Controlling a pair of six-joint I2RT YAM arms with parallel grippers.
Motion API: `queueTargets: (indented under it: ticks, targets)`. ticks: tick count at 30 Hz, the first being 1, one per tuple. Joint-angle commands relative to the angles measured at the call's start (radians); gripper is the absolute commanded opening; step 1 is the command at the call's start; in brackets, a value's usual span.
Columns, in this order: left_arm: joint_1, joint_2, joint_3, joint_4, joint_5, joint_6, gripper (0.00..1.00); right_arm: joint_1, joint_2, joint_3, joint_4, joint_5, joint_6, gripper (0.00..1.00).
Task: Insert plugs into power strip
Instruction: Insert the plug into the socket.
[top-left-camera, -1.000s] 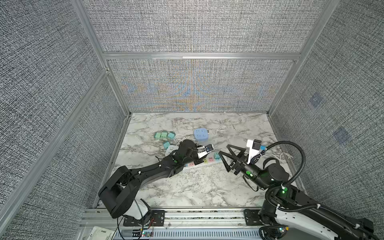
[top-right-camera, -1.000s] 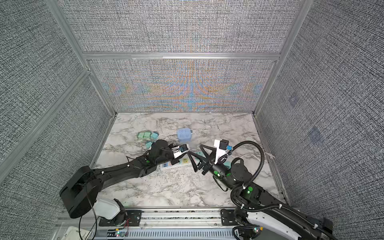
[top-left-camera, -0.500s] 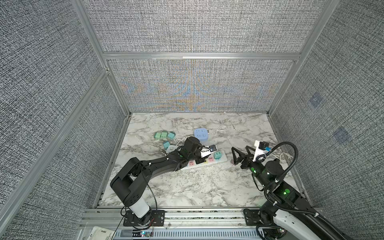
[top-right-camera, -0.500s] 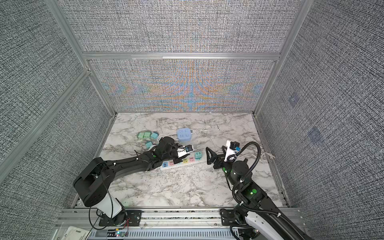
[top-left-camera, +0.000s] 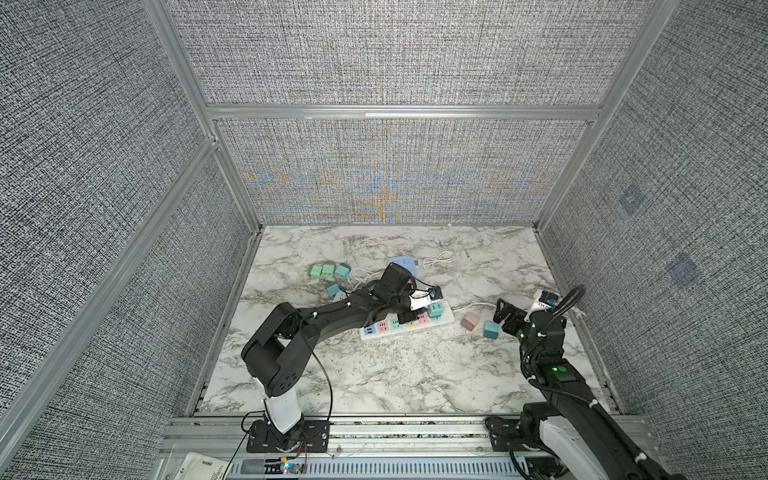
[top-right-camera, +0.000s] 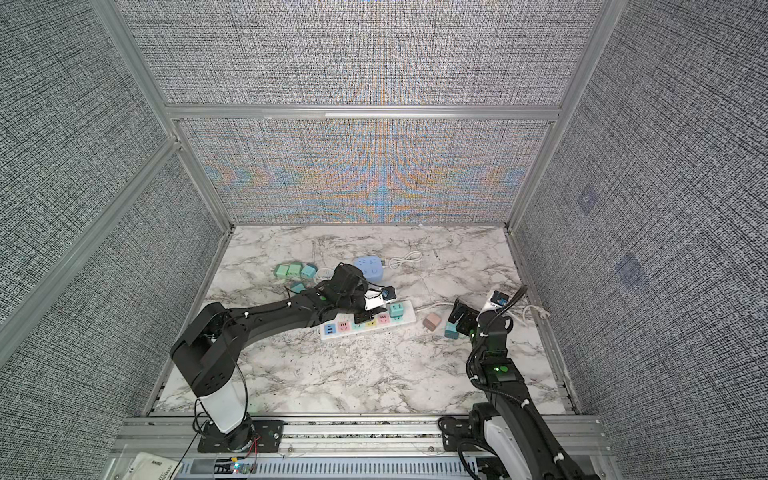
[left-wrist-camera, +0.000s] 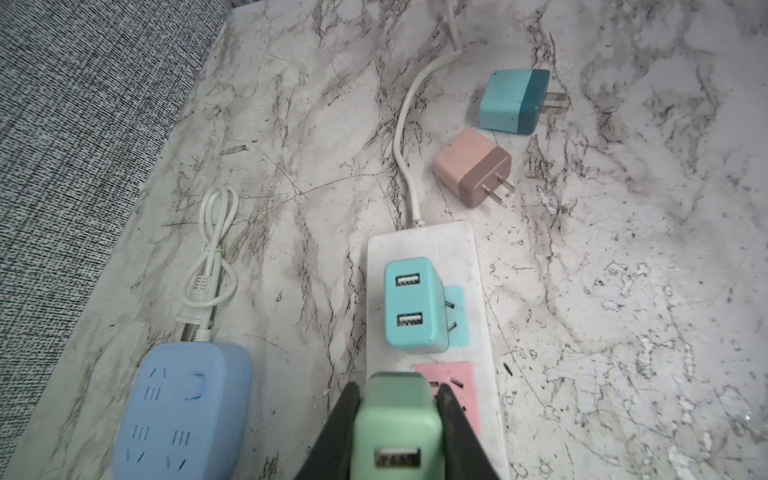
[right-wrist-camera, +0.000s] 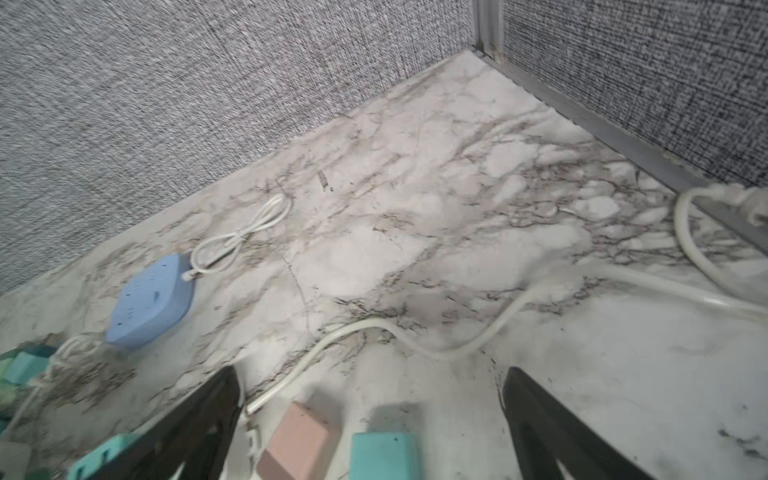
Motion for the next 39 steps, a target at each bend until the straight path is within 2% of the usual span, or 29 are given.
queueTargets:
  ticks: [1, 9, 26, 34, 39]
  targets:
    - [0.000, 0.037, 0.042, -0.098, 0.039, 0.013, 0.00, -0.013, 0.059, -0.024, 0.153, 0.020, 0.009, 0.99]
    - [0.001, 0.098, 0.109, -0.170, 0.061, 0.012, 0.00, -0.018, 0.036, -0.088, 0.236, -0.054, 0.008, 1.00]
    - [0.000, 0.143, 0.108, -0.151, 0.041, -0.001, 0.00, -0.017, 0.016, -0.105, 0.245, -0.060, 0.010, 0.99]
    - [0.001, 0.186, 0.175, -0.236, -0.007, -0.026, 0.00, -0.017, 0.026, -0.099, 0.247, -0.060, 0.010, 0.99]
    - [0.001, 0.177, 0.199, -0.295, 0.004, -0.029, 0.00, -0.017, 0.021, -0.105, 0.255, -0.070, 0.007, 0.99]
